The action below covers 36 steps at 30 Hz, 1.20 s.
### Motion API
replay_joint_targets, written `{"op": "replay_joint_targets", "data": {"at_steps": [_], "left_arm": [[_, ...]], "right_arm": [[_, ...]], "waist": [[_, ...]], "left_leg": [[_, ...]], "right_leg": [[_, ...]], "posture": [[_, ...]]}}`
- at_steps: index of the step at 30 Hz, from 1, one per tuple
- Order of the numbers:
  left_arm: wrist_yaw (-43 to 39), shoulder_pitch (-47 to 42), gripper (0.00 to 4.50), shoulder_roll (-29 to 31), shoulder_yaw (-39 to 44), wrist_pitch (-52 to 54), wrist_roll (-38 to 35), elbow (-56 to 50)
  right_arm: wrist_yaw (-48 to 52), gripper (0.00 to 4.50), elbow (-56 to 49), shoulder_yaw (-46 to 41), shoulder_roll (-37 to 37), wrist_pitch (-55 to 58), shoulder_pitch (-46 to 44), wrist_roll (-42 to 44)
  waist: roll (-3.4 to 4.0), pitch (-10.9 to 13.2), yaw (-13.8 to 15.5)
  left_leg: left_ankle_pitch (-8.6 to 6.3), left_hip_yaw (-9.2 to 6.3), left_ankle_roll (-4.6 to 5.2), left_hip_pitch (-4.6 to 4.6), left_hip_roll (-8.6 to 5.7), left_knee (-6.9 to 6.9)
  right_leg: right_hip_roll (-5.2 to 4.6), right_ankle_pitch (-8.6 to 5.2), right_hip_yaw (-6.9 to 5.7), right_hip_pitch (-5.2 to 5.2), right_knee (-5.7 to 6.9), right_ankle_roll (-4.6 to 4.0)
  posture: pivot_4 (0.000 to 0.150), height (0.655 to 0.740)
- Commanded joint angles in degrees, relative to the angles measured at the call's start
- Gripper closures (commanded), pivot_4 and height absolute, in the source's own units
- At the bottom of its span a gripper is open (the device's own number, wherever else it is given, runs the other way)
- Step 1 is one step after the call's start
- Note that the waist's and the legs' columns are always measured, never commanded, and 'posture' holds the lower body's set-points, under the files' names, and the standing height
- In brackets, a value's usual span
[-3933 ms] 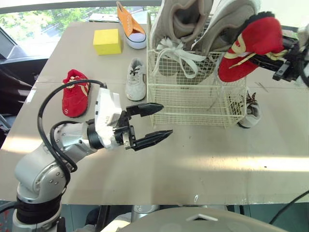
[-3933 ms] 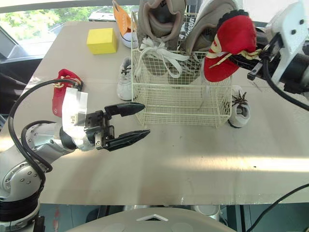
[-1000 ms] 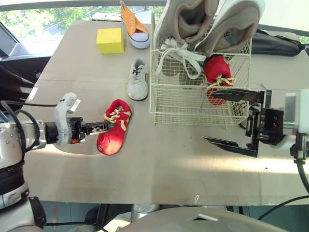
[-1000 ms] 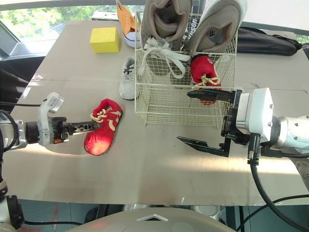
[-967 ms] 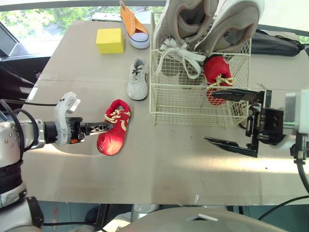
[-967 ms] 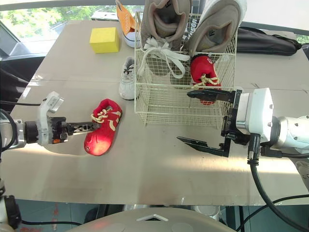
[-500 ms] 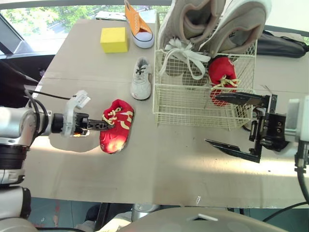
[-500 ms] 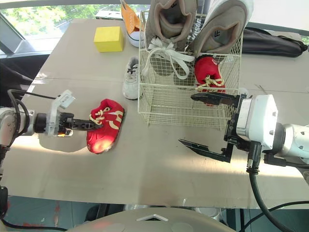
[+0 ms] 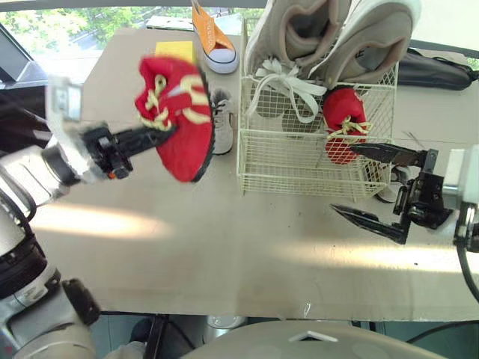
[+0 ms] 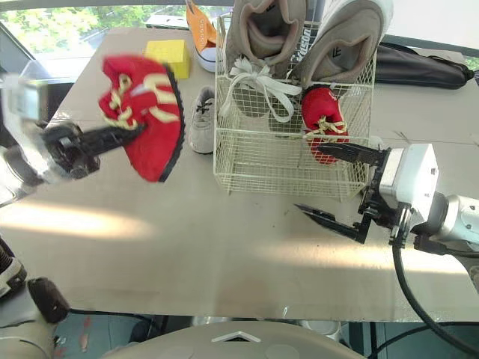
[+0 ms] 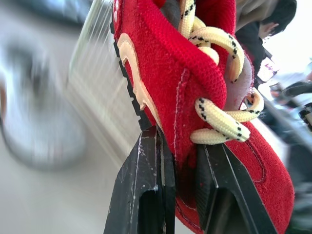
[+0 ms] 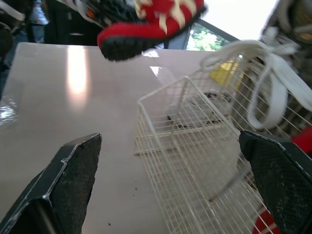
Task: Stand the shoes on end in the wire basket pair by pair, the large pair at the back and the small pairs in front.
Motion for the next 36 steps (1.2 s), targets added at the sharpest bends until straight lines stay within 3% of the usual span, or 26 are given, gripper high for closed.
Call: {"op": "replay_joint_targets", "data": {"at_steps": [1,4,8,12,14,17,24,29,36], "left_arm": [[10.05,-6.31,4.27,-3.1,-2.53,-6.28,-1.88,-7.96],[7.79,-5.26,4.27,-2.6,-15.21,-20.83,12.29,-12.78],[12.32,0.02,4.27,-9.35,-31.8,-47.47,35.45,-11.04],[13.62,3.59,4.27,-14.14,-38.86,-69.22,49.12,-2.15],[18.57,3.08,4.27,-18.09,-42.62,-82.48,57.72,5.84],[23.85,0.62,4.27,-22.56,-45.67,-93.98,65.6,14.27],[27.33,2.6,4.27,-27.41,-50.41,-104.27,72.52,25.48],[23.65,5.94,4.27,-28.13,-50.77,-101.06,68.12,26.58],[17.41,8.18,4.27,-26.12,-48.83,-91.78,60.86,21.39]], "right_arm": [[1.76,0.0,1.61,0.53,0.67,-2.45,-0.49,-2.11],[1.97,0.0,3.42,3.01,1.17,-2.63,-3.6,-3.11],[3.3,0.0,2.52,1.8,1.31,-3.1,-2.17,-3.26],[2.09,0.0,1.02,-0.62,1.19,-2.16,-1.32,-1.84],[0.51,0.0,-0.83,-2.79,1.74,-1.93,1.54,-2.48],[-3.31,0.0,-4.1,-5.1,2.39,-0.76,3.51,-0.39],[-7.78,0.0,-8.87,-10.38,3.85,-0.11,10.49,-1.55],[-7.68,0.0,-10.14,-13.59,6.42,-1.81,15.99,-1.98],[-1.46,0.0,-3.83,-20.47,4.7,-2.69,17.95,0.15]], "waist": [[0.01,0.01,-0.04],[0.07,0.01,-0.24],[0.29,-0.04,-0.14],[0.28,-0.04,-0.06],[0.34,-0.08,0.52],[0.31,-0.09,1.08],[0.33,-0.13,1.32],[0.64,-0.58,1.45],[1.06,-0.86,1.08]], "left_leg": [[0.01,0.02,-0.02,0.01,0.0,0.01],[0.06,0.04,-0.1,0.19,-0.02,0.04],[0.06,0.23,-0.09,0.34,0.02,-0.01],[0.06,0.21,-0.07,0.25,0.1,-0.01],[0.04,0.2,-0.03,0.23,0.1,0.0],[-0.11,0.19,0.25,0.18,0.1,0.02],[-0.18,0.19,0.39,0.13,0.11,0.04],[-0.2,0.18,0.43,0.27,0.11,0.05],[-0.21,0.25,0.41,0.76,0.22,0.1]], "right_leg": [[0.01,0.0,0.02,0.0,0.04,0.0],[0.11,0.0,0.05,0.13,0.1,-0.01],[0.44,0.01,0.23,0.21,0.09,-0.05],[0.35,0.06,0.26,0.18,0.0,-0.15],[0.31,0.07,0.24,0.18,-0.04,-0.16],[0.22,0.11,0.19,0.18,-0.1,-0.2],[0.2,0.14,0.09,0.13,-0.11,-0.2],[0.18,0.11,0.03,0.29,-0.11,-0.16],[0.26,-0.05,0.02,0.7,-0.08,0.12]], "posture": [[0.15,0.74],[0.15,0.74],[0.15,0.74],[0.15,0.74],[0.15,0.74],[0.15,0.74],[0.15,0.74],[0.15,0.74],[0.15,0.74]]}}
